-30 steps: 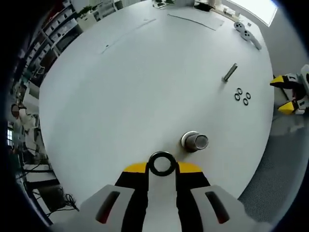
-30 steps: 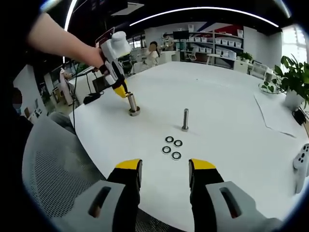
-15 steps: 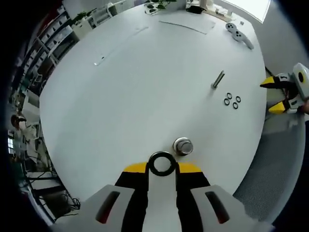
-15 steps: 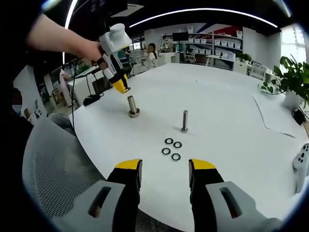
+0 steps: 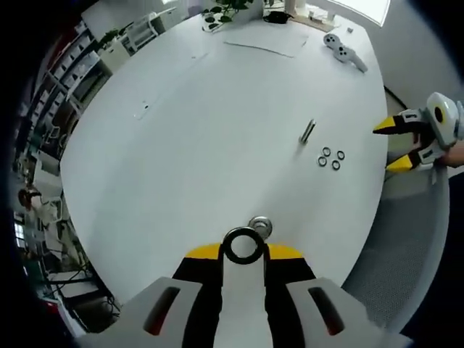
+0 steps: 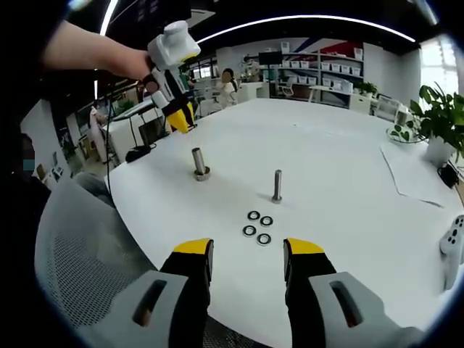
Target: Place the washer onto the threaded stud by aligning its center hole with the stud, sliding it down to the base, and recovering from edge contact or off-axis alignment until the washer reaches the visible bottom stop.
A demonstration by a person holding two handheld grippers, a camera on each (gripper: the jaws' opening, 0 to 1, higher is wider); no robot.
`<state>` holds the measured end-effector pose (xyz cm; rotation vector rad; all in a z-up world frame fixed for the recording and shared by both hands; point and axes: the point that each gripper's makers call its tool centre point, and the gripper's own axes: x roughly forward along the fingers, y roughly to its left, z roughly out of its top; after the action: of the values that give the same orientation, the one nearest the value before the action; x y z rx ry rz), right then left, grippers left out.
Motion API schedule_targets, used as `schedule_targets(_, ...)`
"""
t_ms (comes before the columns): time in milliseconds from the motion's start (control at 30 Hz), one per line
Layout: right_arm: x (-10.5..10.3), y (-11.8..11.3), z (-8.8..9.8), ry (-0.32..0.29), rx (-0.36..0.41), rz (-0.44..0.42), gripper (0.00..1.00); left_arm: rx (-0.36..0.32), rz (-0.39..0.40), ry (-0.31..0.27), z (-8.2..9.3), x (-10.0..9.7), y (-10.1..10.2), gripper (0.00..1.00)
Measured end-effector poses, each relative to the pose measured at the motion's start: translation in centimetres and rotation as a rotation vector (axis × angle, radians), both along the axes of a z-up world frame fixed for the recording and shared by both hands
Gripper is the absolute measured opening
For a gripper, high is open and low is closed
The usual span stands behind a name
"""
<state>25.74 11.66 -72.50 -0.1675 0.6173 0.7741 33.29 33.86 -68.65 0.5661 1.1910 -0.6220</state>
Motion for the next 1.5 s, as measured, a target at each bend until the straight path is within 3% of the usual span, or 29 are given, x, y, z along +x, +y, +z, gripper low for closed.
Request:
schedule_targets(700,-0.1,0.2,0.3,-0.01,0.008,0.013,0.42,-0.012,-0.021,0.028,0.2,-1.6,-2.1,0.18)
schedule_targets(1500,-0.2,0.3,0.5,-0.016,0.018,0.018,0.42,0.045,-0.032,0.066,-3.1,-1.1,-1.5,0.18)
